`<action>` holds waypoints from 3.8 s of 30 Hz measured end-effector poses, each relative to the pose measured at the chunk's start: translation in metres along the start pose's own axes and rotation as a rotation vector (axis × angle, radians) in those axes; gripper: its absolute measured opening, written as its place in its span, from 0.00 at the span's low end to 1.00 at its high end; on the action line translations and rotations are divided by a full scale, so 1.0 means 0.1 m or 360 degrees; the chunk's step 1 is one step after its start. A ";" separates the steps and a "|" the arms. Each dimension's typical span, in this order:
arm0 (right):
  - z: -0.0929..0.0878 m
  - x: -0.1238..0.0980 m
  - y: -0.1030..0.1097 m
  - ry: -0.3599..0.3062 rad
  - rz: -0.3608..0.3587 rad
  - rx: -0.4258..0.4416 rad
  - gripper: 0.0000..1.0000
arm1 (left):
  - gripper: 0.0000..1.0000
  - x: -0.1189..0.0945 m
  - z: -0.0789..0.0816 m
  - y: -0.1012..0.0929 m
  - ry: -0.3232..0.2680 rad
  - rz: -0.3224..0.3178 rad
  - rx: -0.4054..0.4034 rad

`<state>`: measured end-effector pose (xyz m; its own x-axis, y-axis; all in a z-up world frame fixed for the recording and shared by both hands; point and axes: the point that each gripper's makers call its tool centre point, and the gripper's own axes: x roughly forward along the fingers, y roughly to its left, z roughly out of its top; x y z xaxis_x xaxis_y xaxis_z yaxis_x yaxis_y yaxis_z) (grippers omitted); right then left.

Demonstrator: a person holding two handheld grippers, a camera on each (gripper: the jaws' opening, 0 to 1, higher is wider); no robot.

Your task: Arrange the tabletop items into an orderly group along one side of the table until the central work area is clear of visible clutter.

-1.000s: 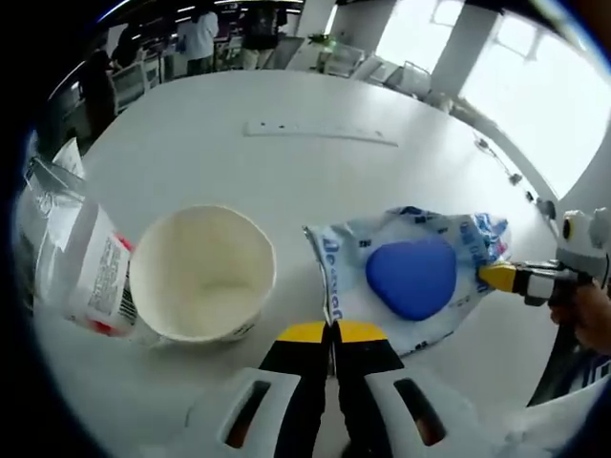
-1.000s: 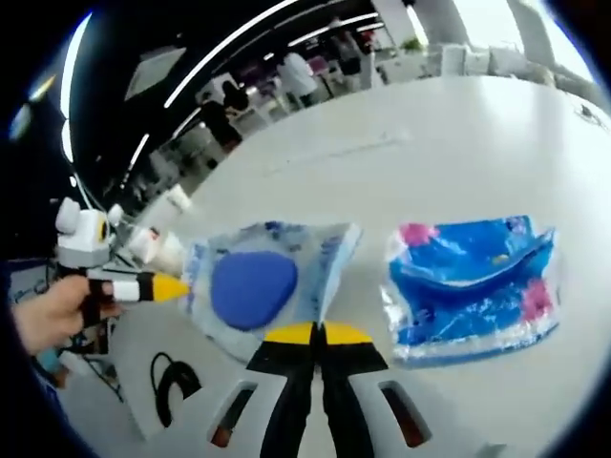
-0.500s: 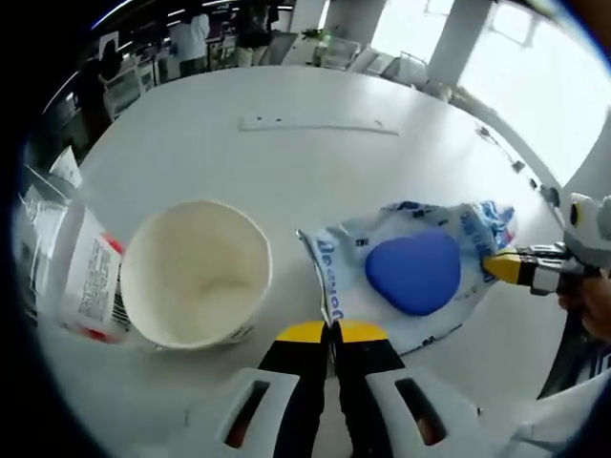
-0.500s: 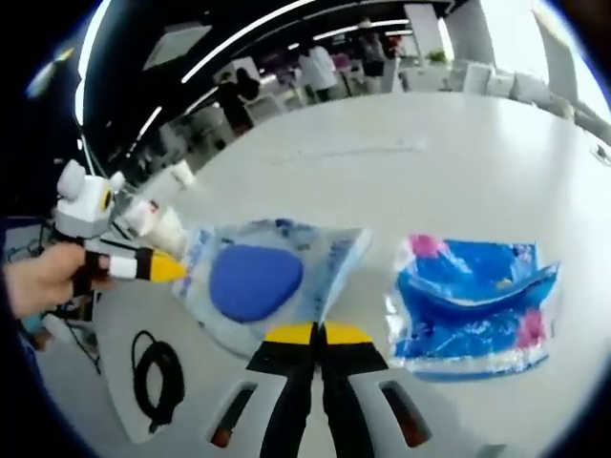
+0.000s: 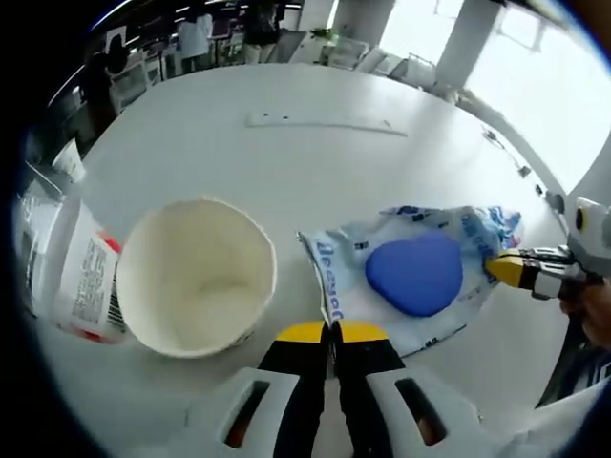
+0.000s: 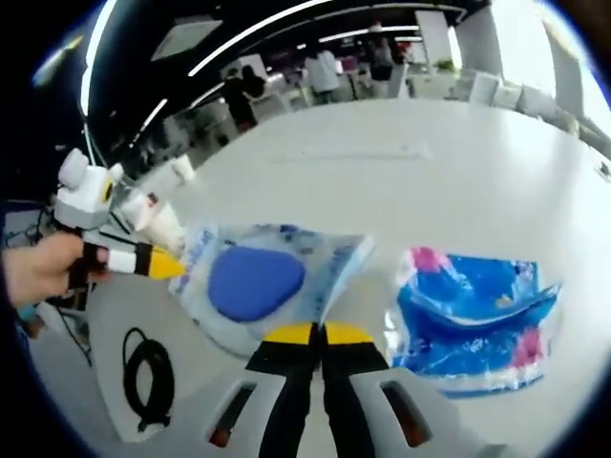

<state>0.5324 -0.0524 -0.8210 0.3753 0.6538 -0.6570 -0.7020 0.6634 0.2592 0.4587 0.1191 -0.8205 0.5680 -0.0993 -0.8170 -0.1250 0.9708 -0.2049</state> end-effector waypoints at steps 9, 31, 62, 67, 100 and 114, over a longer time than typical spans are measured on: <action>-0.02 0.02 -0.01 0.0016 -0.0012 -0.0047 0.00 | 0.00 0.01 -0.01 0.00 -0.0005 0.0007 -0.0006; -0.11 0.05 -0.03 0.0066 -0.0054 -0.0187 0.00 | 0.00 0.06 -0.04 0.00 -0.0018 0.0020 0.0027; -0.11 0.10 0.07 0.0119 -0.0041 -0.0055 0.15 | 0.13 0.06 0.09 -0.03 -0.0084 0.0097 0.0088; -0.10 0.08 0.13 0.0129 -0.0024 -0.0094 0.23 | 0.17 -0.01 0.16 -0.06 -0.0157 0.0083 0.0056; 0.05 -0.15 0.34 0.0055 -0.0007 -0.0248 0.49 | 0.36 -0.49 0.18 -0.28 -0.0410 -0.0090 -0.0004; 0.06 -0.30 0.47 0.0024 0.0026 -0.0282 0.58 | 0.67 -0.69 0.17 -0.30 -0.0477 -0.0047 0.0067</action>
<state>0.4919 -0.0387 -0.7844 0.3549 0.6576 -0.6646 -0.8041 0.5774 0.1418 0.4374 0.1005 -0.7489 0.7862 -0.0646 -0.6146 -0.0748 0.9773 -0.1984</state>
